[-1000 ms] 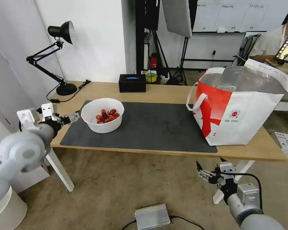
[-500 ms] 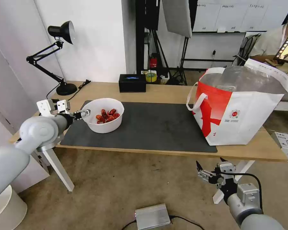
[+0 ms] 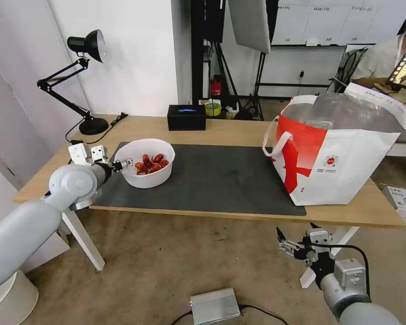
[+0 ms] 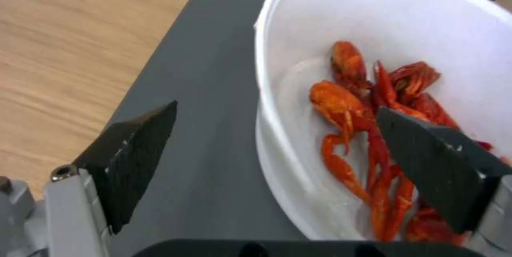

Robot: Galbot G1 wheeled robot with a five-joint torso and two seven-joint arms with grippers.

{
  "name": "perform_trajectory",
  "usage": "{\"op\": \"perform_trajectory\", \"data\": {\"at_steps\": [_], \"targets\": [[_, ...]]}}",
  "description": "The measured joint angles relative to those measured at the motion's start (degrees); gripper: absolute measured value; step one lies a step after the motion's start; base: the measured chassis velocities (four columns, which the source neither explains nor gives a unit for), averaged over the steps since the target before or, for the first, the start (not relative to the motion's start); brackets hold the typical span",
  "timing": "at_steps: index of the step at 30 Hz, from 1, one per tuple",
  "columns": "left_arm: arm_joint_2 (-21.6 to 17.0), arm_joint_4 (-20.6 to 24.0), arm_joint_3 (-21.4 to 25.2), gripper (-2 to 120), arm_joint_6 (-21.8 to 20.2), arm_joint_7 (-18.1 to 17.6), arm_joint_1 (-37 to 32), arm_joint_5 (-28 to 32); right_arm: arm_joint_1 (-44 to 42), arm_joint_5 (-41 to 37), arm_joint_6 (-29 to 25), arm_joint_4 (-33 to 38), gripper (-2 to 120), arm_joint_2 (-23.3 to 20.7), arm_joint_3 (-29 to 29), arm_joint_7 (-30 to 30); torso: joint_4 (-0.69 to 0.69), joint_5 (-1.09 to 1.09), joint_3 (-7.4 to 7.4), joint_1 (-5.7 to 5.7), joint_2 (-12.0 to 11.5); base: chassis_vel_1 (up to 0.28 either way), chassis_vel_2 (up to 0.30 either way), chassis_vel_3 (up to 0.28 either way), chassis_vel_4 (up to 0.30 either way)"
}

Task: Pick up the trash from the table and place it into the takeout bag.

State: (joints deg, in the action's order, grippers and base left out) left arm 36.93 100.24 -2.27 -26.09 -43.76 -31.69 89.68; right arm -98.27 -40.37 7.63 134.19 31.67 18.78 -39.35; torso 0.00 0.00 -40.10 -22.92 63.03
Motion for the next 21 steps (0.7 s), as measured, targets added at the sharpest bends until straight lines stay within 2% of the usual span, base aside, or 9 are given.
{"op": "perform_trajectory", "data": {"at_steps": [6, 8, 9, 21], "targets": [[0.4, -0.4, -0.3, 99, 0.0, -0.3, -0.1, 0.0, 0.0, 0.0, 0.0, 0.0, 100, 0.0, 0.0, 0.0, 0.00, 0.00, 0.00, 0.00, 0.0, 0.000, 0.000, 0.000, 0.000], [0.5, -0.5, -0.6, 91, 0.0, -0.3, -0.1, 0.0, 0.0, 0.0, 0.0, 0.0, 100, 0.0, 0.0, 0.0, 0.00, 0.00, 0.00, 0.01, 0.0, 0.000, 0.000, 0.000, 0.000], [0.5, -0.5, -0.6, 91, 0.0, -0.3, -0.1, 0.0, 0.0, 0.0, 0.0, 0.0, 100, 0.0, 0.0, 0.0, 0.00, 0.00, 0.00, 0.01, 0.0, 0.000, 0.000, 0.000, 0.000], [0.6, -0.7, -2.6, 47, -1.1, -1.3, 2.2, 1.8, 0.0, 0.0, 0.0, 0.0, 100, 0.0, 0.0, 0.0, 0.00, 0.00, 0.00, 0.01, 0.0, 0.000, 0.000, 0.000, 0.000]]}}
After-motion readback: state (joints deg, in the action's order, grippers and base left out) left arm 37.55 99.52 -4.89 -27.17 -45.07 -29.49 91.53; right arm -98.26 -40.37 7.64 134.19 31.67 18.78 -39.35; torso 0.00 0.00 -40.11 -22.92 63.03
